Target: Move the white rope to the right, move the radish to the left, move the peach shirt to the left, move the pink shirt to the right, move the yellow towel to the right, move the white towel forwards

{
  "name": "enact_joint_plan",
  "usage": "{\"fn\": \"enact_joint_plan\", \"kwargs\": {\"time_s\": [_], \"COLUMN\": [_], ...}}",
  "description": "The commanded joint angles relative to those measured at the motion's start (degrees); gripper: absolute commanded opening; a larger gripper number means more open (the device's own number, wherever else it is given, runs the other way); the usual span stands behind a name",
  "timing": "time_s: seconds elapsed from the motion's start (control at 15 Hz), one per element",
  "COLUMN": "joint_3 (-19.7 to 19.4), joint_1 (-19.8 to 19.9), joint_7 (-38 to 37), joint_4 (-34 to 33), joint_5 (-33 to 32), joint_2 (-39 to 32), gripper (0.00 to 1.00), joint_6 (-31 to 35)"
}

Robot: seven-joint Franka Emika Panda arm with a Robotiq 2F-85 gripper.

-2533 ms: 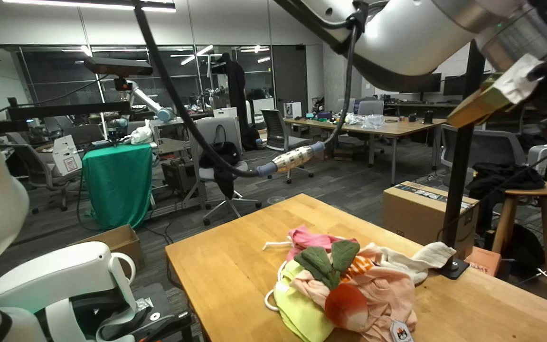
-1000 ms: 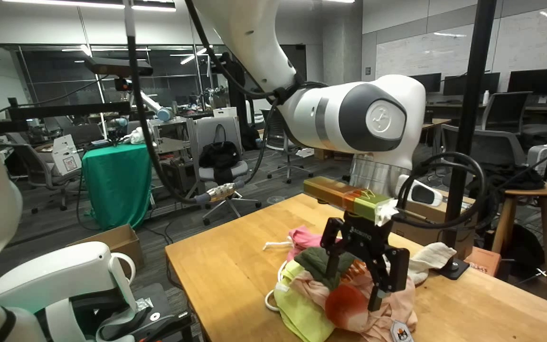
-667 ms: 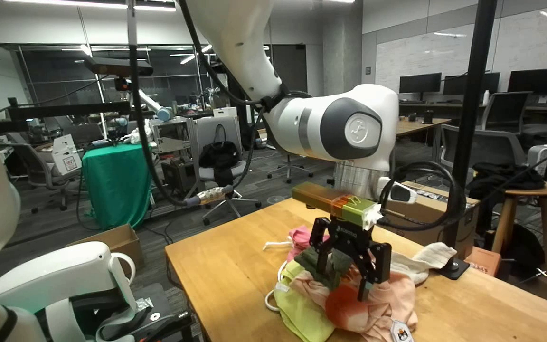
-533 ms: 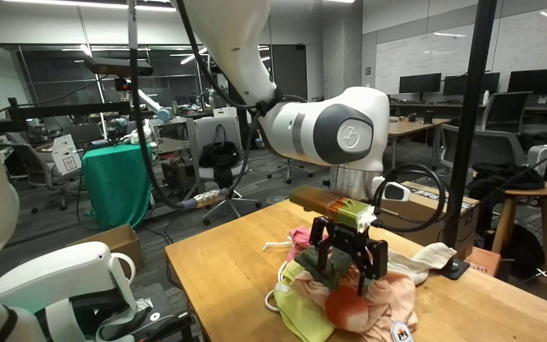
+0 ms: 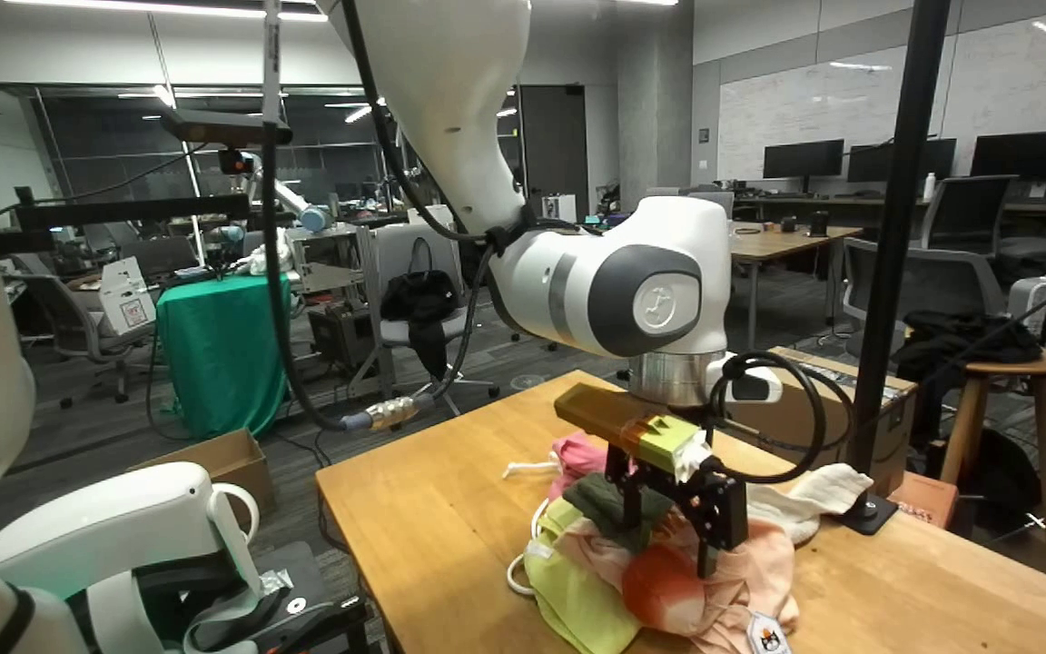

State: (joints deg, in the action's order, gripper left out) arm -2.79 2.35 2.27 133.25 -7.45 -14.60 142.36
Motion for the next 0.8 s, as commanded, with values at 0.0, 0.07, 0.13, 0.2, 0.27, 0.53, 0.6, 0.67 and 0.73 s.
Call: {"fn": "enact_joint_plan", "kwargs": {"time_s": [0.0,0.07,0.13,0.2,0.27,0.53,0.6,0.67,0.73], "joint_3": [-1.66,-2.21,-2.68,-3.11,-3.40,-3.78,-3.68,-3.40,-3.16], "joint_1": [-0.41,-0.53,-0.52,-0.54,-0.46,-0.41,-0.35,-0.24,-0.11], "joint_7": [-2.81,-3.55,-4.01,-4.59,-4.94,-5.12,-4.95,-4.75,-4.48], "joint_4": [0.06,-0.06,-0.23,-0.38,-0.64,-0.71,-0.73,-0.77,-0.79], "joint_5": [-2.31,-3.09,-3.67,-4.20,-4.42,-4.12,-3.82,-3.22,-2.74], "joint_2": [-1.59,-2.08,-2.48,-3.00,-3.36,-4.00,-4.07,-4.06,-4.06], "gripper": [1.00,1.00,1.00,1.00,1.00,0.93,0.85,0.66,0.58], "joint_6": [3.35,3.77,3.88,4.29,4.02,3.14,2.93,2.65,2.36]}}
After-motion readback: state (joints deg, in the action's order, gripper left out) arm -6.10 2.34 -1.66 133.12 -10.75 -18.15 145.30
